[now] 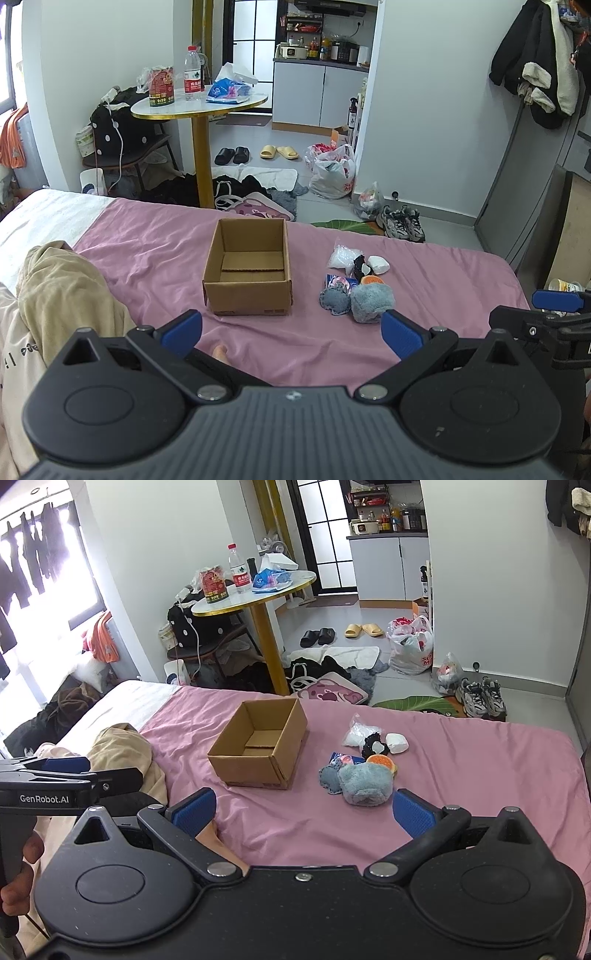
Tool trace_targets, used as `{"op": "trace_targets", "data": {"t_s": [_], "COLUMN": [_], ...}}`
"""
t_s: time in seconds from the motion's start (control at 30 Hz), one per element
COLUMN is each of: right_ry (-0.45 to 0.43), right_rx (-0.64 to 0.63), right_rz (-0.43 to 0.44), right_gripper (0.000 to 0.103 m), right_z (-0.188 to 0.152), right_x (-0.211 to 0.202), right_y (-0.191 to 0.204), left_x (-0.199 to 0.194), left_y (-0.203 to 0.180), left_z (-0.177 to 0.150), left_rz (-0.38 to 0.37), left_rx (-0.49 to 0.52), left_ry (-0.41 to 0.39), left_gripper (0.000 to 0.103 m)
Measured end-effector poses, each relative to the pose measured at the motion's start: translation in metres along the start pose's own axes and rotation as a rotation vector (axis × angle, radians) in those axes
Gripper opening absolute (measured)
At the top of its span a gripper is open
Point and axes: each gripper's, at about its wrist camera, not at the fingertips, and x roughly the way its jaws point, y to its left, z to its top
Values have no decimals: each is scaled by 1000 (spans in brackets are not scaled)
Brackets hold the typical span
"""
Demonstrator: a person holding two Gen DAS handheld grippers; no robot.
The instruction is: Organize soft objects
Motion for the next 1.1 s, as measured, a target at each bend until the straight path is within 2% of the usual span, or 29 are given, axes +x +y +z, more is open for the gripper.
{"op": "trace_targets", "data": {"t_s": [0.5,0.7,1.1], "right_ry": [31,50,73], "right_rx": [21,88,221], "right_rz": [21,32,41], "right_gripper": [103,103,103], "right_z": [8,8,10], "right_x": [31,52,104], "right_y": [-19,-45,-92], "left_x": [44,67,123], "left_y": [-18,-28,-31], "left_z": [11,17,28], "left_rz": [-5,-4,-23], "left_rx": [-26,-36,-122], "left_ry": [40,50,80], "left_gripper": [102,102,100]}}
